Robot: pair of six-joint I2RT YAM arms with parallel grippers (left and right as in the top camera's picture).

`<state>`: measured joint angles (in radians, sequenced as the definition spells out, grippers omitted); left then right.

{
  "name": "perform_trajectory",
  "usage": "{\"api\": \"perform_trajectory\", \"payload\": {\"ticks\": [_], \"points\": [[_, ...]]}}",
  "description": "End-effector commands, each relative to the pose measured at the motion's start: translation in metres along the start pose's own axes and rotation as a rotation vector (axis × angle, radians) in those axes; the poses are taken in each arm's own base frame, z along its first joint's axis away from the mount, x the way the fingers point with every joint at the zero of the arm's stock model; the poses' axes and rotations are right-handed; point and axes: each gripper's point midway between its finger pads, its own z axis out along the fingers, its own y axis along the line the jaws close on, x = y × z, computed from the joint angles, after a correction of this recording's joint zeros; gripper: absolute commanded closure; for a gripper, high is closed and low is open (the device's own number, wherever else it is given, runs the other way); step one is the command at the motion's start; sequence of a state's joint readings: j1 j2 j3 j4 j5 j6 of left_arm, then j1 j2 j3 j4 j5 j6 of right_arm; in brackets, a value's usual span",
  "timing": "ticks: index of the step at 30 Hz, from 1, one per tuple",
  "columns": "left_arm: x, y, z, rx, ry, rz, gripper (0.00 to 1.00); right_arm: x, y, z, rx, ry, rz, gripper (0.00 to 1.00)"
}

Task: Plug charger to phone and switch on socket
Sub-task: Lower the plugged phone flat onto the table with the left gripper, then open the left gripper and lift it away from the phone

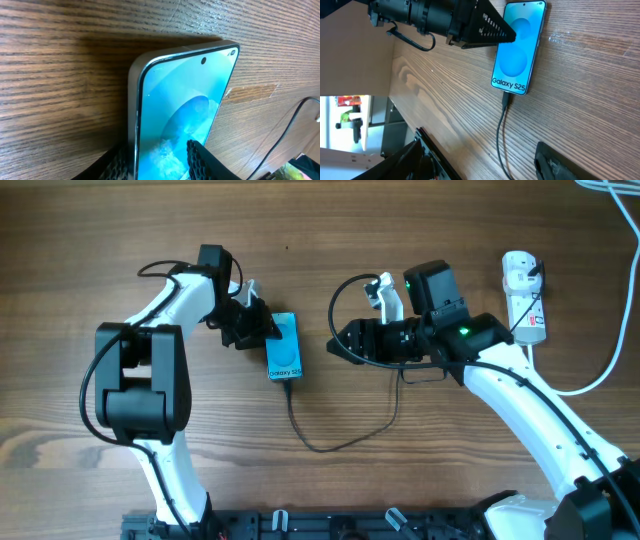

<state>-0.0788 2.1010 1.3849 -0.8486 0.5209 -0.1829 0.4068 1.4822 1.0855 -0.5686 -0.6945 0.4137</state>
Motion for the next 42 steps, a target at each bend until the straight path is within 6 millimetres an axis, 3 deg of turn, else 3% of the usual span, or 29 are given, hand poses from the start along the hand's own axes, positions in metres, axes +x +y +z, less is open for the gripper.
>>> {"api": "perform_trajectory", "payload": {"ticks": [1,13,17,23,26,29,32,34,37,39,41,42], "points": [[0.003,0.05,0.011,-0.218,0.006,-0.064,0.56,-0.006,0.001,-0.001,0.011,-0.014,-0.029,0.27],[0.002,0.063,0.002,-0.307,-0.012,-0.1,0.52,-0.006,-0.001,-0.001,0.017,-0.016,-0.028,0.27],[-0.011,0.039,-0.033,-0.295,-0.054,-0.083,0.52,-0.006,-0.001,-0.001,0.017,-0.015,-0.04,0.27],[-0.019,0.001,-0.109,-0.291,-0.23,-0.016,0.49,-0.002,-0.002,-0.001,0.023,0.0,-0.04,0.27],[-0.007,-0.006,-0.15,-0.341,-0.318,0.004,0.44,-0.002,-0.002,-0.001,0.024,0.0,-0.041,0.27],[0.007,-0.017,-0.176,-0.336,-0.367,0.048,0.43,-0.002,-0.002,-0.001,0.023,-0.001,-0.041,0.27],[0.032,-0.035,-0.216,-0.304,-0.458,0.073,0.42,-0.002,-0.002,-0.001,0.023,-0.001,-0.041,0.27],[0.044,-0.044,-0.236,-0.288,-0.517,0.098,0.35,-0.002,-0.002,-0.001,0.024,-0.001,-0.041,0.28],[0.053,-0.051,-0.252,-0.272,-0.571,0.119,0.25,-0.002,-0.002,-0.001,0.024,0.0,-0.063,0.33],[0.058,-0.053,-0.258,-0.266,-0.589,0.125,0.2,-0.003,-0.004,-0.001,0.033,-0.003,-0.066,0.48],[0.06,-0.053,-0.258,-0.268,-0.584,0.122,0.03,-0.004,-0.007,-0.001,0.054,-0.011,-0.067,0.56],[0.061,-0.052,-0.257,-0.27,-0.578,0.121,0.0,-0.005,-0.009,-0.002,0.066,-0.016,-0.067,0.6]]}}
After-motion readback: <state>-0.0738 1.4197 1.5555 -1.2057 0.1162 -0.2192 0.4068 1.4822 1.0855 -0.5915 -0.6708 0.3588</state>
